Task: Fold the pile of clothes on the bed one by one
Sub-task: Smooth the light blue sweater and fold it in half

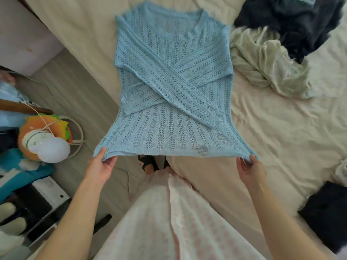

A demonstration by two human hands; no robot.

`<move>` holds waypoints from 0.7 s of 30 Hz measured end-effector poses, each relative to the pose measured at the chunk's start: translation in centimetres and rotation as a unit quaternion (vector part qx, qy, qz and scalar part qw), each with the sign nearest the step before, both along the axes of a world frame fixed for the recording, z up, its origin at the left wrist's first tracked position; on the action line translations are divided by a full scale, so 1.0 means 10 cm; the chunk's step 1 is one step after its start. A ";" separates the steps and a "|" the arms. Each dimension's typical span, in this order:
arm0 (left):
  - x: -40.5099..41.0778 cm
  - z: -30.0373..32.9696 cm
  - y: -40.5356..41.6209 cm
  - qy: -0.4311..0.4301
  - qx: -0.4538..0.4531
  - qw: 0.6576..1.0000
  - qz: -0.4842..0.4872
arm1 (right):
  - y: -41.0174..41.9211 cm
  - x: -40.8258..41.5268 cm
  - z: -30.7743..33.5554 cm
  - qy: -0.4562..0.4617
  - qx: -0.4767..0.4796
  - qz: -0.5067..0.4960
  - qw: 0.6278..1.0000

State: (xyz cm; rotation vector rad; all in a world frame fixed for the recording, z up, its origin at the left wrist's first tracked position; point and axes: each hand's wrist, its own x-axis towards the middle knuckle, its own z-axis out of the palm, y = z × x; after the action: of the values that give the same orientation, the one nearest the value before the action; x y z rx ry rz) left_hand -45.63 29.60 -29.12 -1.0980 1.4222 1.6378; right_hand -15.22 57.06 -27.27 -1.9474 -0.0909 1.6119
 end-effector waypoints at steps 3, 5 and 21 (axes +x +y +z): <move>-0.22 0.21 0.21 0.038 0.015 0.999 0.029 | 0.23 -0.08 0.15 0.015 0.041 -0.001 0.999; -0.41 0.34 0.36 0.071 0.030 0.997 0.030 | 0.41 -0.19 0.23 0.021 0.069 0.006 0.997; -2.67 0.32 2.67 0.156 0.143 0.974 0.077 | 2.83 -2.34 0.28 0.089 0.144 0.082 0.982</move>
State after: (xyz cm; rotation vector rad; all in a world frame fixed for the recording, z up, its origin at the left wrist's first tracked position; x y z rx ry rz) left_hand -72.34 56.29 -25.90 -0.8284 1.2569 2.1252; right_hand -38.59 85.37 -24.50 -1.6035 -0.3996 1.7630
